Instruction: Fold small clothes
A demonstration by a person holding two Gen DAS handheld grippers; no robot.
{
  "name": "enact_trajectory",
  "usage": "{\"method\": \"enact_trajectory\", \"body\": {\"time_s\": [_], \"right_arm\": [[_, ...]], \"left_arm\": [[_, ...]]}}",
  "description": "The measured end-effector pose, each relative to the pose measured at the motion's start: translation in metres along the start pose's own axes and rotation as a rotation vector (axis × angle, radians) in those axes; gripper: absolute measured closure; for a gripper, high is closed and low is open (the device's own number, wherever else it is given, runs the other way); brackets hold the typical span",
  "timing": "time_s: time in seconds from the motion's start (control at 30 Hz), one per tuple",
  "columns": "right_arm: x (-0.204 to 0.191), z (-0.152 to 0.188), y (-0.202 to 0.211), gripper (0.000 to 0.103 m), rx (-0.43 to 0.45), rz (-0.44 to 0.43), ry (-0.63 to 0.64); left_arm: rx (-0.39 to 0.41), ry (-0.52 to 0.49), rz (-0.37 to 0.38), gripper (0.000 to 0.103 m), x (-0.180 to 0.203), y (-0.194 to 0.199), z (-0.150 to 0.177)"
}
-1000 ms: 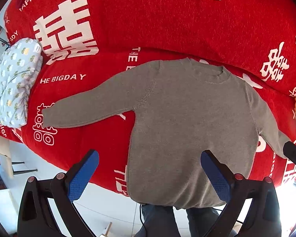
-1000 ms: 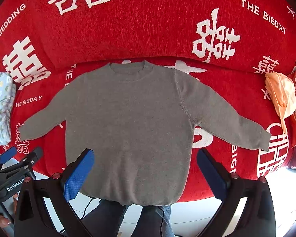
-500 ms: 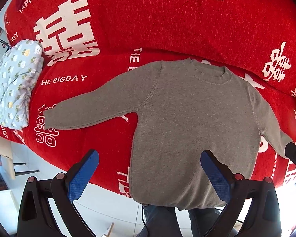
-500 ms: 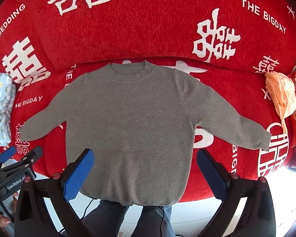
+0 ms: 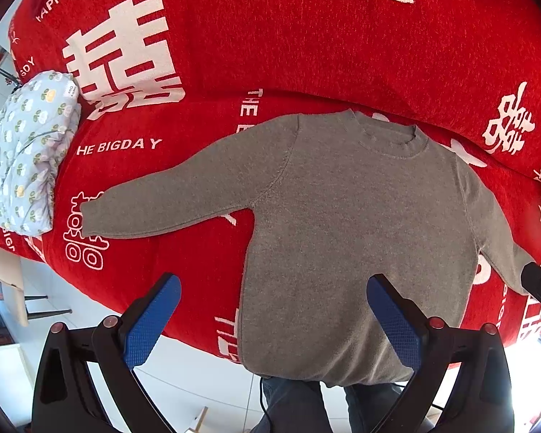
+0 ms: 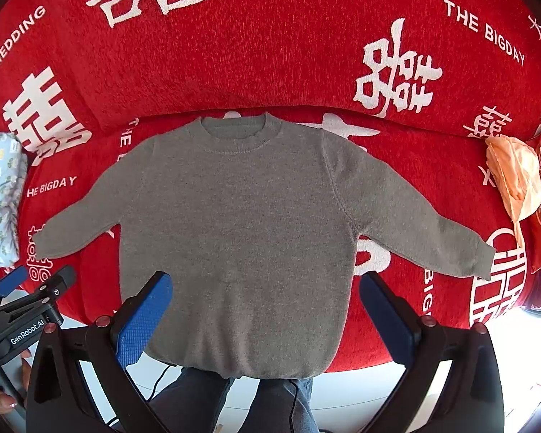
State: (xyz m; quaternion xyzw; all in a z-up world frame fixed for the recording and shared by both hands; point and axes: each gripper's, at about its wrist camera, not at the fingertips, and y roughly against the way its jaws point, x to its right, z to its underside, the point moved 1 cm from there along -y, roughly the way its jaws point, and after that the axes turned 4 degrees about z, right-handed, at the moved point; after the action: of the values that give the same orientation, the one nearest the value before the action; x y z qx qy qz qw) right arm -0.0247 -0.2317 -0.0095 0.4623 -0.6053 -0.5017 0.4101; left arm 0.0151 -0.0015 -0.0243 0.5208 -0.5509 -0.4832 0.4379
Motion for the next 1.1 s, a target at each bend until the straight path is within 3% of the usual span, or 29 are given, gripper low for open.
{"method": "enact_trajectory", "body": {"time_s": [1.1], "right_arm": [[-0.002, 0.0009, -0.009, 0.0, -0.02, 0.005, 0.019]], "left_arm": [[-0.029, 0.025, -0.004, 0.0, -0.006, -0.009, 0.0012]]}}
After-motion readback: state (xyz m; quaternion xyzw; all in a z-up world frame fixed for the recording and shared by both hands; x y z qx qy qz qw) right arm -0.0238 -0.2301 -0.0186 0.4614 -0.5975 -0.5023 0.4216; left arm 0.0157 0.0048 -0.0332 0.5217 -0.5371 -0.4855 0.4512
